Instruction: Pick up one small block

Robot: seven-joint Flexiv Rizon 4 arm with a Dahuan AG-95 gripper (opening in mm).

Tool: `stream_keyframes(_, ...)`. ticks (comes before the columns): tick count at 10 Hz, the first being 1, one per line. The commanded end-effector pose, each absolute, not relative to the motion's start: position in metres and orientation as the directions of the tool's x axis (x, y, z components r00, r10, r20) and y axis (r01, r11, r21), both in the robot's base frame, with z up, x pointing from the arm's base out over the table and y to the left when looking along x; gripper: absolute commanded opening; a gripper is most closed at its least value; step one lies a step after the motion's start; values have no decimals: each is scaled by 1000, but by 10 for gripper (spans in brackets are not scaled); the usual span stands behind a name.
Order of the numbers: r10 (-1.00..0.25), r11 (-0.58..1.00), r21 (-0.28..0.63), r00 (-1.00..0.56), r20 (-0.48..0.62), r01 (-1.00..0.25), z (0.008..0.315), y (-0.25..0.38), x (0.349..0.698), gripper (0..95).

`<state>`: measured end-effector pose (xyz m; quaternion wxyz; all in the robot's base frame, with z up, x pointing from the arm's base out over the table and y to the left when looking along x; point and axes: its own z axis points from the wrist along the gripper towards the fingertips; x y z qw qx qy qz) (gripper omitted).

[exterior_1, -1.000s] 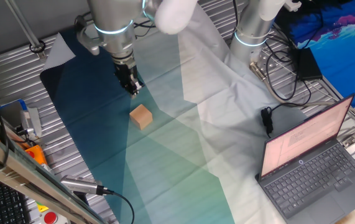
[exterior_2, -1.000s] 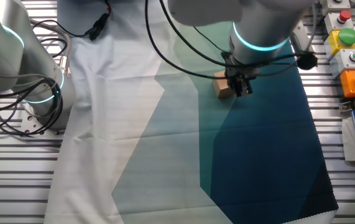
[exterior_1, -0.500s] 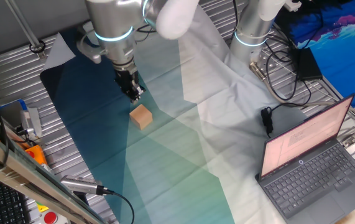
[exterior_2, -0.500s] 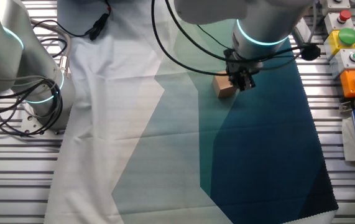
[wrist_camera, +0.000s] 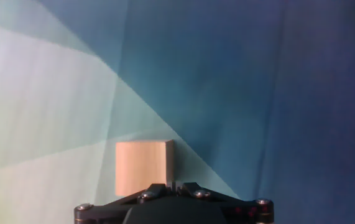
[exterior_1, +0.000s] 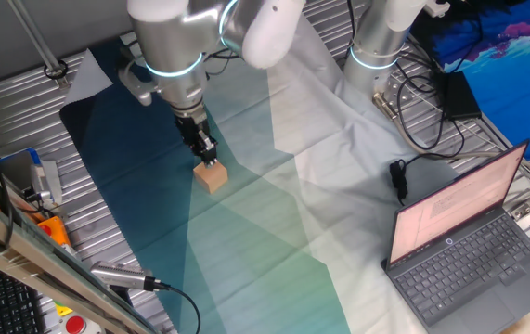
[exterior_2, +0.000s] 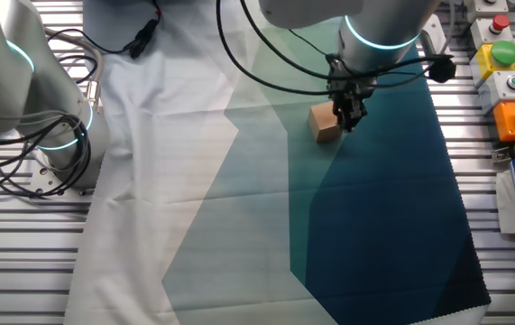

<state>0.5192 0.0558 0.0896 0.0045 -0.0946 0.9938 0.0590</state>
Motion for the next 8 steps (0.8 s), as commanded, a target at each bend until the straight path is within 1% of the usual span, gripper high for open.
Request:
stream_keyframes(1,-196,974,111,-980,-27,-198,82,55,519,950)
stream_keyframes(8,-195,974,108,-980,-36,-198,51,61,509,950)
